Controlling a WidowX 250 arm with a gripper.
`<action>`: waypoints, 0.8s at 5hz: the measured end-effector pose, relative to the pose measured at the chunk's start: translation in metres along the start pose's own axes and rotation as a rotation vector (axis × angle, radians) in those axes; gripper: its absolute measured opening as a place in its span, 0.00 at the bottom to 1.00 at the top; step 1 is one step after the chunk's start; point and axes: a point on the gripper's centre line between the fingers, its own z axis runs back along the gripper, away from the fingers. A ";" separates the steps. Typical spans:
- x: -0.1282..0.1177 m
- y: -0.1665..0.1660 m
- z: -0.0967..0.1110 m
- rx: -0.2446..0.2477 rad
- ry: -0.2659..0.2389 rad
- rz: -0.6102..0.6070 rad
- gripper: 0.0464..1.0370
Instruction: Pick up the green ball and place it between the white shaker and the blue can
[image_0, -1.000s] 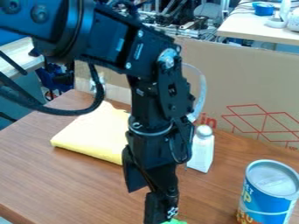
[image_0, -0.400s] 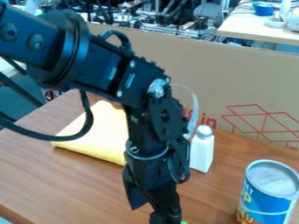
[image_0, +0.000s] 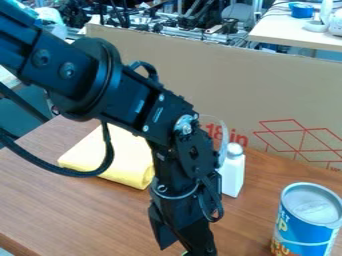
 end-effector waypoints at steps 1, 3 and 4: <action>0.000 -0.003 -0.007 -0.018 0.010 0.009 0.96; -0.001 -0.002 -0.021 -0.050 0.036 0.045 0.96; -0.001 -0.001 -0.031 -0.065 0.045 0.057 0.96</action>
